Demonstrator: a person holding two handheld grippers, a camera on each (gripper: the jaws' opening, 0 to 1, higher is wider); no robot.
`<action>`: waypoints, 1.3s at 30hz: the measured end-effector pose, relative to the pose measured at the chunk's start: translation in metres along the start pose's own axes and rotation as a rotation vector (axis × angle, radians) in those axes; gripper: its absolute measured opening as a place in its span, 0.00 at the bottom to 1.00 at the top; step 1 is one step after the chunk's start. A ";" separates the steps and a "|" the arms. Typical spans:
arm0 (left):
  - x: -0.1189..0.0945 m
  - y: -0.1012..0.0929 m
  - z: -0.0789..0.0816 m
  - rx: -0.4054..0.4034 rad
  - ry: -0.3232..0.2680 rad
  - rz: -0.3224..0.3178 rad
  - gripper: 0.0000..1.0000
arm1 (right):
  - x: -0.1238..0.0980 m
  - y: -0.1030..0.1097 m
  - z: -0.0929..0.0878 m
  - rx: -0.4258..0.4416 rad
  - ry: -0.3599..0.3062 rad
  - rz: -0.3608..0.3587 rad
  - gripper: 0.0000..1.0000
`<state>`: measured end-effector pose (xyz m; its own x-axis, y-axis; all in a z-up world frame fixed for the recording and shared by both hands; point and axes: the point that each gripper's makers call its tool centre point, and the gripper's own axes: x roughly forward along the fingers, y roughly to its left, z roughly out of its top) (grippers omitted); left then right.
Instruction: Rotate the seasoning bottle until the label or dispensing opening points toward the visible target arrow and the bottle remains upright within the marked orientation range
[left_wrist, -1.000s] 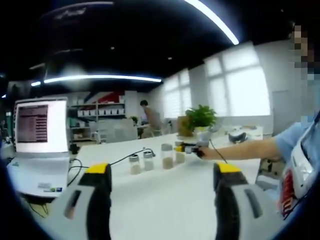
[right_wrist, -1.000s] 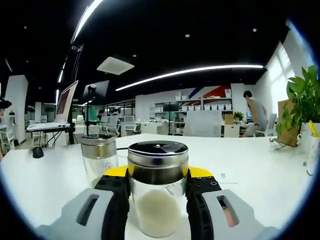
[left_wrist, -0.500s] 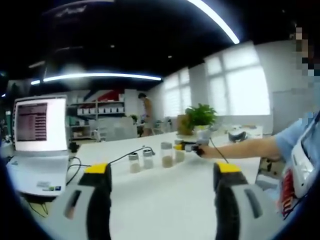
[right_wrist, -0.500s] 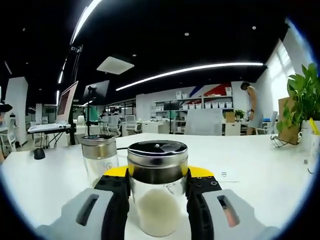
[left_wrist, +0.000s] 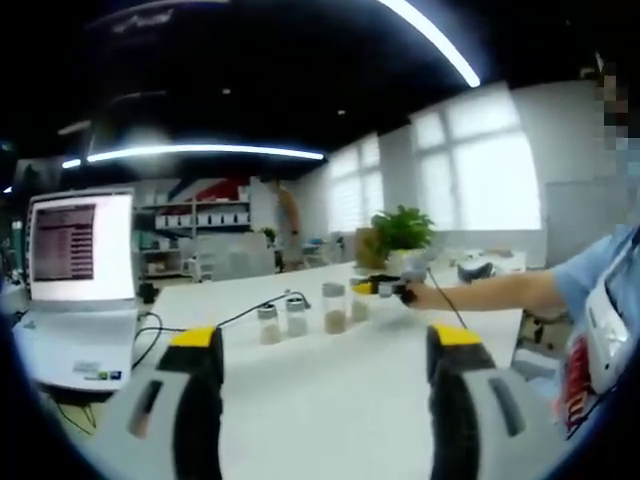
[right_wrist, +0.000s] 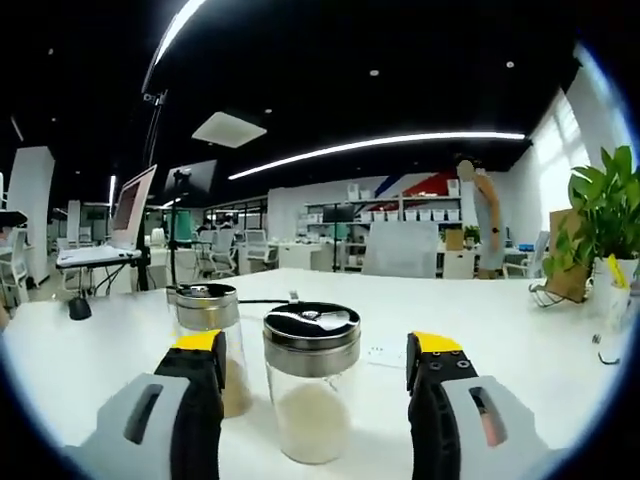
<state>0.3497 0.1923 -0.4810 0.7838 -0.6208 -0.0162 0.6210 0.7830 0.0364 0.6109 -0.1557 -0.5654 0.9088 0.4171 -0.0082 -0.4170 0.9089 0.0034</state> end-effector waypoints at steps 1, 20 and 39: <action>0.000 -0.001 0.000 0.000 0.001 -0.003 0.88 | -0.002 0.001 0.002 0.010 -0.005 0.002 0.77; -0.005 0.001 0.000 -0.006 -0.006 0.009 0.88 | -0.016 0.043 -0.015 -0.034 0.078 0.017 0.81; -0.007 0.006 -0.001 -0.016 -0.001 0.021 0.88 | 0.004 0.079 -0.036 -0.018 0.102 0.050 0.72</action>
<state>0.3478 0.2011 -0.4821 0.7968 -0.6040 -0.0146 0.6042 0.7966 0.0205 0.5815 -0.0822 -0.6015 0.8817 0.4587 -0.1102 -0.4627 0.8865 -0.0119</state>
